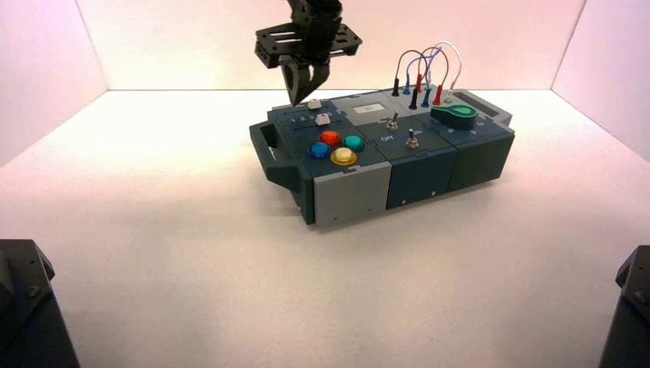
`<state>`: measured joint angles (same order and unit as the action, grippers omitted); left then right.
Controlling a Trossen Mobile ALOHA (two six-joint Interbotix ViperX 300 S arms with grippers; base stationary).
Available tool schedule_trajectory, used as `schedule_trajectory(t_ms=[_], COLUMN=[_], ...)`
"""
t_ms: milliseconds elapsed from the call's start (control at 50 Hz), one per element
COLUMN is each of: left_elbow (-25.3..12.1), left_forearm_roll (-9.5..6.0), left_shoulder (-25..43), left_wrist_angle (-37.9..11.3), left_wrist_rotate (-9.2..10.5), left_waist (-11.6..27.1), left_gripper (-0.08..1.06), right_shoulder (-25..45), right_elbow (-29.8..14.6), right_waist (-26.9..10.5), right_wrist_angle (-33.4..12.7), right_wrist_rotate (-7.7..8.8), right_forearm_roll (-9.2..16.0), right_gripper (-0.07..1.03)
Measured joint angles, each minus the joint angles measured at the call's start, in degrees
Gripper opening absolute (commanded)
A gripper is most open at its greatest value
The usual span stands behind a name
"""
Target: Move the top slider to position 5.
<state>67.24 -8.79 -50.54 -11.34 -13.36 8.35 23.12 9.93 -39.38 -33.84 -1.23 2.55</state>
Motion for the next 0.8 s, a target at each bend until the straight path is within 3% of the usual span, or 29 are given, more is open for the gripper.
schedule_trajectory(t_ms=[200, 800], left_elbow=[0.0, 0.0], left_forearm_roll=[-0.09, 0.0], left_shoulder=[0.0, 0.0], left_wrist_angle=[0.09, 0.35], left_wrist_rotate=[0.0, 0.0], left_waist=[0.0, 0.0], left_gripper=[-0.03, -0.03], right_shoulder=[0.53, 1.23], right_elbow=[0.0, -0.35], right_waist=[2.29, 3.25], right_wrist_angle=[-0.09, -0.88], right_wrist_rotate=[0.0, -0.09], right_forearm_roll=[-0.09, -0.53], right_gripper=[-0.02, -0.02])
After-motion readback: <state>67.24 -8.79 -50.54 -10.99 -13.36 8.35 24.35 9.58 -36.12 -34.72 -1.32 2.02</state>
